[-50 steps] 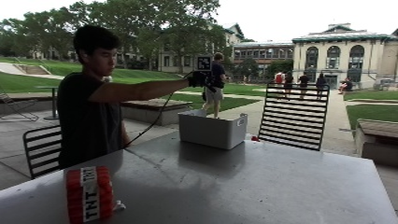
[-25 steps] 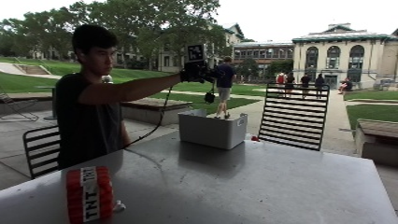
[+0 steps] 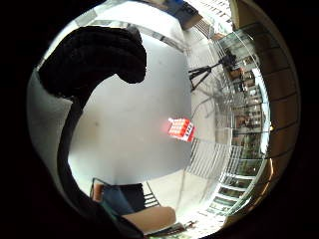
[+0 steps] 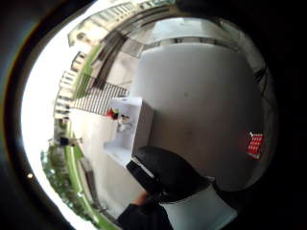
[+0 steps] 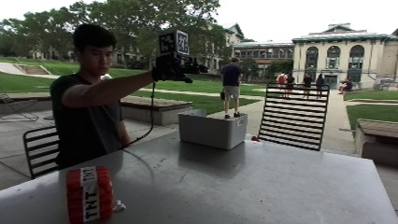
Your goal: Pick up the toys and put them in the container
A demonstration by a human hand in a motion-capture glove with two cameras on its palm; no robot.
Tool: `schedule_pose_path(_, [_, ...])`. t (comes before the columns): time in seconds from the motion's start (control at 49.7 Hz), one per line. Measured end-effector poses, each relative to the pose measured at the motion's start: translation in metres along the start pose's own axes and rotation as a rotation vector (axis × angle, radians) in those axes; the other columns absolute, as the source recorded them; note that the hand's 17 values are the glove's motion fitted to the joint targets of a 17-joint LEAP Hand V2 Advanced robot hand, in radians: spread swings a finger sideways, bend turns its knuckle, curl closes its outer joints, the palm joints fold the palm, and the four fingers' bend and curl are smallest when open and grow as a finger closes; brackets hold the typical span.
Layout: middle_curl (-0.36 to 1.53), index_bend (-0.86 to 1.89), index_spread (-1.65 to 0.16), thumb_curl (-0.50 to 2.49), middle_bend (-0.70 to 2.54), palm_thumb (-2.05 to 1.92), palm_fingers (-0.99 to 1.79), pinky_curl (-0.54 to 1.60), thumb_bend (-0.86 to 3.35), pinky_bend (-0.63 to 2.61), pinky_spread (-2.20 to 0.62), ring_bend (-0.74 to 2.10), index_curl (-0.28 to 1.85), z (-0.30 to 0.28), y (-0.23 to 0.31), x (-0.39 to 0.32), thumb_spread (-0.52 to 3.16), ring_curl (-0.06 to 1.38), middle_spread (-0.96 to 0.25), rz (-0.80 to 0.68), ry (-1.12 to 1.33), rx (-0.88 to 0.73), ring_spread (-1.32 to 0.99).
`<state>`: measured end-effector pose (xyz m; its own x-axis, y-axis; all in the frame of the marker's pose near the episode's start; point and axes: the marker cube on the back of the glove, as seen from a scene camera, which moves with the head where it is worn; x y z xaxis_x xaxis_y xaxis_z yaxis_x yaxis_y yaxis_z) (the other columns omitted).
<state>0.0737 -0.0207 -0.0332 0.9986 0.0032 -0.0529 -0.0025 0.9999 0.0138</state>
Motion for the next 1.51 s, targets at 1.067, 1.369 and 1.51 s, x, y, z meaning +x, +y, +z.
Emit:
schedule_pose_path(1.067, [0.35,0.13,-0.34,0.23,0.16,-0.08,-0.13,0.32,-0.07,1.17,0.05,0.27,0.24,0.2,0.089,0.336,0.94,0.26,-0.04,0.397,0.007,-0.22,0.01])
schedule_pose_path(1.369, [0.33,0.13,-0.35,0.24,0.16,-0.04,-0.12,0.33,-0.05,1.16,0.05,0.21,0.24,0.258,0.106,0.351,0.96,0.26,-0.03,0.448,0.014,-0.315,0.02])
schedule_pose_path(1.51, [0.32,0.1,-0.35,0.26,0.16,0.03,-0.11,0.34,-0.01,1.19,0.05,0.21,0.22,0.271,0.112,0.353,1.02,0.27,-0.04,0.447,0.043,-0.332,0.02])
